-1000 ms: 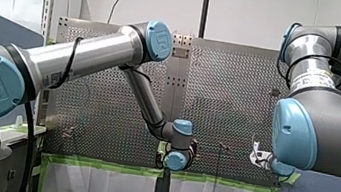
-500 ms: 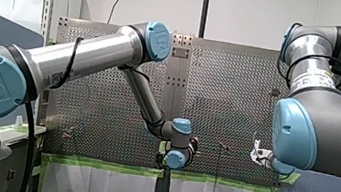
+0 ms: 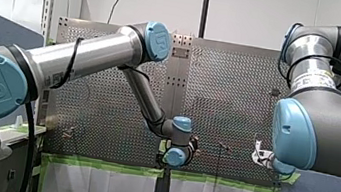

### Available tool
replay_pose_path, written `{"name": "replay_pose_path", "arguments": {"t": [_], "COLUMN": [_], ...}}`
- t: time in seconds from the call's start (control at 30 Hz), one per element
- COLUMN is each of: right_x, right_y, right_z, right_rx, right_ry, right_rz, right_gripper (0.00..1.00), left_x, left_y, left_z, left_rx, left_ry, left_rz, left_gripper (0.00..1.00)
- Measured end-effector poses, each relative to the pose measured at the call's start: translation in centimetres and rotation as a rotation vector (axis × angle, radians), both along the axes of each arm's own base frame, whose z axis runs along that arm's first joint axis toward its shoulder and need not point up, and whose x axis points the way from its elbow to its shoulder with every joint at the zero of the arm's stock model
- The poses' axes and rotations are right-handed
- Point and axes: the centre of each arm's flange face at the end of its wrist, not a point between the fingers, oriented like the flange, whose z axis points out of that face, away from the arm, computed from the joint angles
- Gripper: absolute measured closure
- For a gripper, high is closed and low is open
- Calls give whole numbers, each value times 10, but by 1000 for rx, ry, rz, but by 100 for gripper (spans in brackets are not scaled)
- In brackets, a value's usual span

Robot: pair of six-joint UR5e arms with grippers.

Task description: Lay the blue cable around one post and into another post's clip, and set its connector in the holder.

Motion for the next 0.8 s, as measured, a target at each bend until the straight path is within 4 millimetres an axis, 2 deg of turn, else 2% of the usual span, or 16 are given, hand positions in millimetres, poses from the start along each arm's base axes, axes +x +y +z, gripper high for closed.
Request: {"name": "replay_pose_path", "arguments": {"t": [0.4,0.63,0.8], "right_x": [-1,-1,-3], "right_y": [6,13,15], "right_z": [-5,-30,-36], "right_rx": [35,61,71], "right_ry": [48,52,68], "right_rz": [-51,-48,-50], "right_gripper": [100,100,100], "left_x": [-15,-15,-13], "left_y": [8,10,12], "left_z": [-14,-15,-15], "left_rx": [172,183,182], "left_ry": [54,59,63], "left_rz": [1,2,6], "left_gripper": [100,100,100]}}
